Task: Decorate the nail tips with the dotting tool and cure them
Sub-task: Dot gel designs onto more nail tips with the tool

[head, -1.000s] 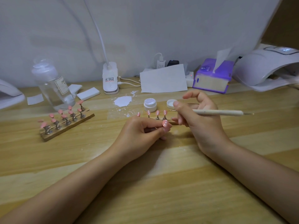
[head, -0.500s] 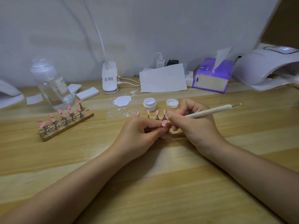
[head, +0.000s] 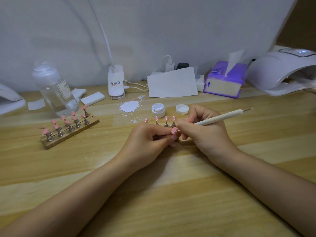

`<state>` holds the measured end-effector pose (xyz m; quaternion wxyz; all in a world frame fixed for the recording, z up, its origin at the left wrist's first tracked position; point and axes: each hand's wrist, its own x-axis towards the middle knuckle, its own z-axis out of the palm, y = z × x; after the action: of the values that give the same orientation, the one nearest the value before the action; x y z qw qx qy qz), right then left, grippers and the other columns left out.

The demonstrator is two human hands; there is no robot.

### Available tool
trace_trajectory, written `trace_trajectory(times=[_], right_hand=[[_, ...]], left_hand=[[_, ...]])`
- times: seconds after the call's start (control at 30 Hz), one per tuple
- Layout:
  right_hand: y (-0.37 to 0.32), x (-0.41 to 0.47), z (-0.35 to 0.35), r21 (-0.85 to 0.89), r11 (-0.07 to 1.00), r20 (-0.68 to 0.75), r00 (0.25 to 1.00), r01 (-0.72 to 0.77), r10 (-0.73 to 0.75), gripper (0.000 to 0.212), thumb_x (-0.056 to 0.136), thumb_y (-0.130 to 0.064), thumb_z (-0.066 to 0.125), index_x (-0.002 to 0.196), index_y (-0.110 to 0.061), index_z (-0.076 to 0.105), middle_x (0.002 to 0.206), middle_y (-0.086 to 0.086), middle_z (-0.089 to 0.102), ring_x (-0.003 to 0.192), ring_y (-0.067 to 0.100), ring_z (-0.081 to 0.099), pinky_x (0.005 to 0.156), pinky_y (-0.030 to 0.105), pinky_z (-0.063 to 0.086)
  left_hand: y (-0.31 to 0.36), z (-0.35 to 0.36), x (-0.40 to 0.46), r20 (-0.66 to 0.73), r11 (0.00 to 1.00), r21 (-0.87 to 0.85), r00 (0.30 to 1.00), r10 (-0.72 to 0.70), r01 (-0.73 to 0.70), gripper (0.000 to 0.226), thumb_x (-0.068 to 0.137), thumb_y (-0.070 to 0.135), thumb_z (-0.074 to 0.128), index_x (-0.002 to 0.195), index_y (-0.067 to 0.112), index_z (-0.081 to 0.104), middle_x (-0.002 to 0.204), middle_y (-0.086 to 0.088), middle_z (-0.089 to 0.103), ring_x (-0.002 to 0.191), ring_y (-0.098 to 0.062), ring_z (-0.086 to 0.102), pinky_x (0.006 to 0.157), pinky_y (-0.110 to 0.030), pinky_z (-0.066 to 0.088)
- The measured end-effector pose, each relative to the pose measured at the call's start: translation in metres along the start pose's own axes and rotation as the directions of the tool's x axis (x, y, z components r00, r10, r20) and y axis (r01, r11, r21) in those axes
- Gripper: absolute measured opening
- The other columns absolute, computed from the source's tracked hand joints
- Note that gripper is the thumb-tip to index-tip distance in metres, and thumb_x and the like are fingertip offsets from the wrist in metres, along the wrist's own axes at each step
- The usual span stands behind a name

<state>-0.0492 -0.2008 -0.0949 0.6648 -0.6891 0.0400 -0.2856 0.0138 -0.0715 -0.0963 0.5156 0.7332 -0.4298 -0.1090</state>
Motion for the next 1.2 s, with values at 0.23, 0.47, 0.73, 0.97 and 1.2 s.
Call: trace_trajectory(times=[0.23,0.47,0.73,0.97,1.2], right_hand=[[-0.0002,0.0003,0.0008,-0.026,1.0,-0.027,1.0,-0.002,0.002,0.04,0.076,0.006,0.064,0.05,-0.01,0.039,0.039,0.001,0.048,0.042,0.011,0.046,0.05,0.02,0.04],[-0.0002,0.001,0.0013,-0.037,0.999,-0.054,0.999,0.003,-0.005,0.041,0.076,0.007,0.064,0.049,-0.01,0.037,0.041,0.005,0.046,0.049,0.019,0.044,0.053,0.023,0.039],[0.0006,0.0008,0.0012,-0.025,1.0,-0.043,0.999,0.006,-0.007,0.041,0.076,0.007,0.065,0.05,-0.01,0.038,0.038,-0.001,0.047,0.042,0.013,0.048,0.05,0.018,0.04],[0.0011,0.001,0.0011,-0.024,1.0,-0.043,0.999,0.006,-0.007,0.041,0.075,0.007,0.065,0.049,-0.01,0.038,0.039,0.003,0.047,0.045,0.018,0.048,0.051,0.02,0.04],[0.0005,0.0004,0.0013,-0.03,1.0,-0.038,0.999,0.002,-0.003,0.041,0.076,0.007,0.064,0.049,-0.01,0.038,0.037,-0.002,0.048,0.043,0.013,0.049,0.051,0.018,0.041]], left_hand=[[-0.0006,0.0,0.0003,-0.005,1.0,0.004,1.0,-0.005,0.005,0.028,0.085,0.008,0.062,0.073,0.033,0.07,0.058,0.014,0.067,0.063,0.012,0.058,0.066,-0.009,0.046],[0.0,0.0003,0.0006,-0.004,1.0,0.0,1.0,-0.004,0.004,0.027,0.085,0.008,0.062,0.074,0.031,0.07,0.058,0.015,0.067,0.063,0.012,0.058,0.065,-0.007,0.045],[-0.0015,0.0008,0.0008,0.0,1.0,-0.011,1.0,-0.007,0.007,0.028,0.084,0.006,0.062,0.074,0.031,0.069,0.058,0.019,0.066,0.062,0.011,0.059,0.064,-0.006,0.044],[-0.0023,0.0008,0.0011,0.001,1.0,-0.012,1.0,-0.003,0.003,0.028,0.084,0.005,0.062,0.074,0.03,0.07,0.057,0.018,0.066,0.061,0.012,0.059,0.062,-0.005,0.042],[-0.0026,0.0004,0.0008,-0.005,1.0,0.002,1.0,-0.013,0.013,0.027,0.084,0.007,0.062,0.075,0.03,0.071,0.058,0.013,0.067,0.061,0.012,0.058,0.064,-0.007,0.045]])
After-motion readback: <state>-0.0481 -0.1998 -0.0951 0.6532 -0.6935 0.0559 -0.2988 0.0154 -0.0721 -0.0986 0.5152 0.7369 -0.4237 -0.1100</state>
